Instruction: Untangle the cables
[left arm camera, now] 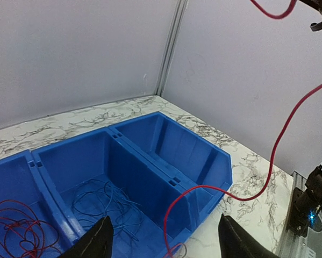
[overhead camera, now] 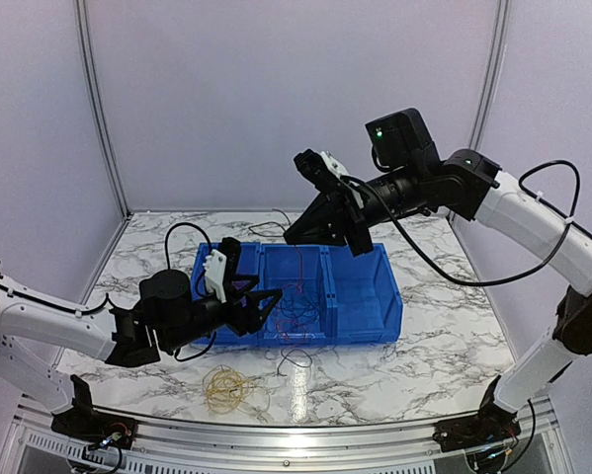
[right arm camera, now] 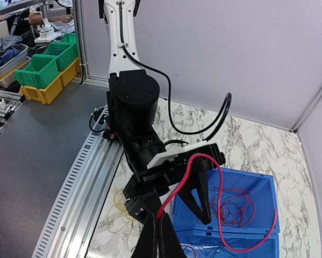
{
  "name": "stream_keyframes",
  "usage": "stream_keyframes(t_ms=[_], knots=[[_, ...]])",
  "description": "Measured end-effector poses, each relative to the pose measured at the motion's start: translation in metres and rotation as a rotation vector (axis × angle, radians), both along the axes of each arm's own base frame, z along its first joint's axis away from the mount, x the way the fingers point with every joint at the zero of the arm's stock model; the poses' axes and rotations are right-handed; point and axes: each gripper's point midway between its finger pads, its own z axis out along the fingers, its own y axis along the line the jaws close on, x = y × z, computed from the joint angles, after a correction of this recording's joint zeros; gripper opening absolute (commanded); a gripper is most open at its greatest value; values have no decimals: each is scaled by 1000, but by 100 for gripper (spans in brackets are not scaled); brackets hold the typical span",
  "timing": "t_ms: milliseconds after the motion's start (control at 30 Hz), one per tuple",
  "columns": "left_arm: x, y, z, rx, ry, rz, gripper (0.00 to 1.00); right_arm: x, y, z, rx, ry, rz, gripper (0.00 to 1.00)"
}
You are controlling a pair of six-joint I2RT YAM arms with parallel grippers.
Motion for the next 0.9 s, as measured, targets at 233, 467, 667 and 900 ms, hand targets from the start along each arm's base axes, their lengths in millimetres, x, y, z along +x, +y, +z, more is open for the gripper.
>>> stream_keyframes(t_ms=[233, 467, 667, 900], knots=[[2, -23, -13, 47, 58, -53, 61, -1, 0, 0, 2, 3, 6, 0], [16, -29, -28, 75, 111, -37, 37, -5, 0, 2, 8, 11, 24, 0], [24, -29, -36, 83, 137, -28, 0, -6, -2, 5, 14, 4, 26, 0], [26, -29, -39, 72, 159, -22, 0, -7, -16, 38, 56, -94, -23, 0]])
